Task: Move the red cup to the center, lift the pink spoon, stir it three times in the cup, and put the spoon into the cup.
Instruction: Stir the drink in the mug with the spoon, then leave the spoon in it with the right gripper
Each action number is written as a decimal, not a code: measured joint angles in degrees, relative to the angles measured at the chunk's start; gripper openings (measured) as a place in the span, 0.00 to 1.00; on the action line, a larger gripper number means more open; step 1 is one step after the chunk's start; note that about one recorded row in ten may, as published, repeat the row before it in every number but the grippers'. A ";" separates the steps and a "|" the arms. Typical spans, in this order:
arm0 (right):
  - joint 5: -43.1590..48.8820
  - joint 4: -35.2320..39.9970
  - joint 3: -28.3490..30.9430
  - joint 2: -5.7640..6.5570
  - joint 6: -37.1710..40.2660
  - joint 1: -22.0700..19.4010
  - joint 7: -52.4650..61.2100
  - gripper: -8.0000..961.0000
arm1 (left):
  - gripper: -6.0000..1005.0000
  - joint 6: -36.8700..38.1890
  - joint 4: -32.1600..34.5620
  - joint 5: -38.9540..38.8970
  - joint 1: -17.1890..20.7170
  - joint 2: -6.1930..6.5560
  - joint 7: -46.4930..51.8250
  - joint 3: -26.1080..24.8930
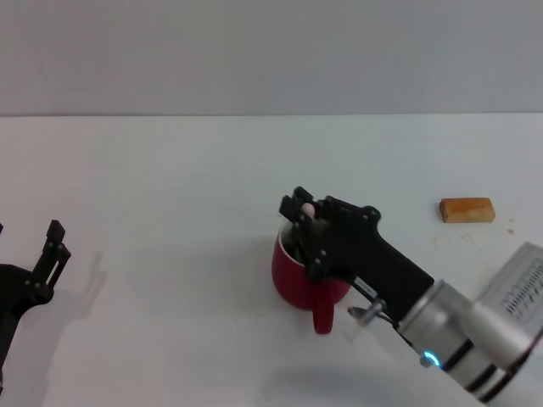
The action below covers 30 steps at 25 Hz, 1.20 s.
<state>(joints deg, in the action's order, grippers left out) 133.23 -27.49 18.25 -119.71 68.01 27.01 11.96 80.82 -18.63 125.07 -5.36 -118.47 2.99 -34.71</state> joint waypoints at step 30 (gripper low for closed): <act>0.06 0.07 1.01 -0.01 -0.12 -2.19 -0.37 0.01 | 0.81 0.10 0.09 -0.01 -0.02 0.00 0.00 0.00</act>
<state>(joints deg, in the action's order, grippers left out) 133.29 -27.43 19.26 -119.72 67.89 24.82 11.60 80.92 -18.54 125.06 -5.37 -118.47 2.98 -34.72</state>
